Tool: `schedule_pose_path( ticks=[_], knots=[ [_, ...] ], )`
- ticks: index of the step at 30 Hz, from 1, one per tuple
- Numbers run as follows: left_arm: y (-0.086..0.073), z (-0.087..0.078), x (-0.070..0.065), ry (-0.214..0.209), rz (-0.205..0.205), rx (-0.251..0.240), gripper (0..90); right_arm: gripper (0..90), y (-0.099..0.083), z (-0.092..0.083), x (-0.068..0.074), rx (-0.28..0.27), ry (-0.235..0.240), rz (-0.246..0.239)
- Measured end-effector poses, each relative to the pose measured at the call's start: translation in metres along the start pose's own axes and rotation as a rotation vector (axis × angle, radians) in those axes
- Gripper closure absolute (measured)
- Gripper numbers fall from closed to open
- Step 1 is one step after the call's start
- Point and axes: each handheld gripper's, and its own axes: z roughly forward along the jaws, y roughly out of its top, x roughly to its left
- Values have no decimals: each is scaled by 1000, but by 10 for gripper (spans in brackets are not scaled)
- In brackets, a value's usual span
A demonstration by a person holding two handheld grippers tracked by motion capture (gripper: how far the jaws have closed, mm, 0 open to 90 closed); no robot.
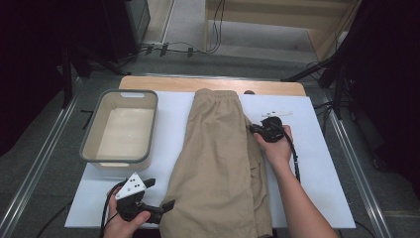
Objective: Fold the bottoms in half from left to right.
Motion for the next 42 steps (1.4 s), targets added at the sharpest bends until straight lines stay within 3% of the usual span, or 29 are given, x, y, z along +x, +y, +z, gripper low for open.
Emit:
schedule_pose_path(
  ticks=[2,6,9,11,12,13,15,19,23,26,30,32,33,36,38,42],
  knots=[
    [0,0,0,0,4,3,0,871,-1,0,-2,2,2,-13],
    [-1,1,0,2,-1,9,0,873,-3,-2,-3,30,-58,-61],
    [-1,2,0,5,-2,15,0,869,-6,-7,-10,30,-59,-39],
    [-1,3,-1,5,0,18,0,786,-7,-11,-12,22,-41,-27],
    [-1,3,-1,4,0,19,0,674,-6,-14,-11,8,-55,-34],
    [-1,4,-1,5,-1,18,0,629,-6,-18,-9,-14,-67,-42],
    [-1,5,-1,4,-1,20,0,620,-4,-29,-4,-62,-12,-32],
    [-1,8,-2,5,3,30,0,576,-2,-39,12,-78,92,-48],
    [-2,9,-4,6,13,40,0,502,-5,-34,22,-40,74,-60],
    [-3,10,-4,7,10,43,0,417,-11,-26,21,-7,47,-21],
    [-4,11,-4,3,12,51,0,367,-18,-15,21,27,95,25],
    [-4,12,-4,4,15,55,0,383,-19,-13,24,32,91,12],
    [-4,12,-4,4,16,55,0,436,-20,-12,25,36,93,11],
    [-5,12,-5,1,19,58,0,675,-21,-11,26,43,103,11],
    [-5,13,-6,-2,21,57,0,810,-21,-13,27,38,84,-9],
    [-4,12,-6,-1,21,56,0,871,-19,-21,27,17,71,-40]
  ],
)
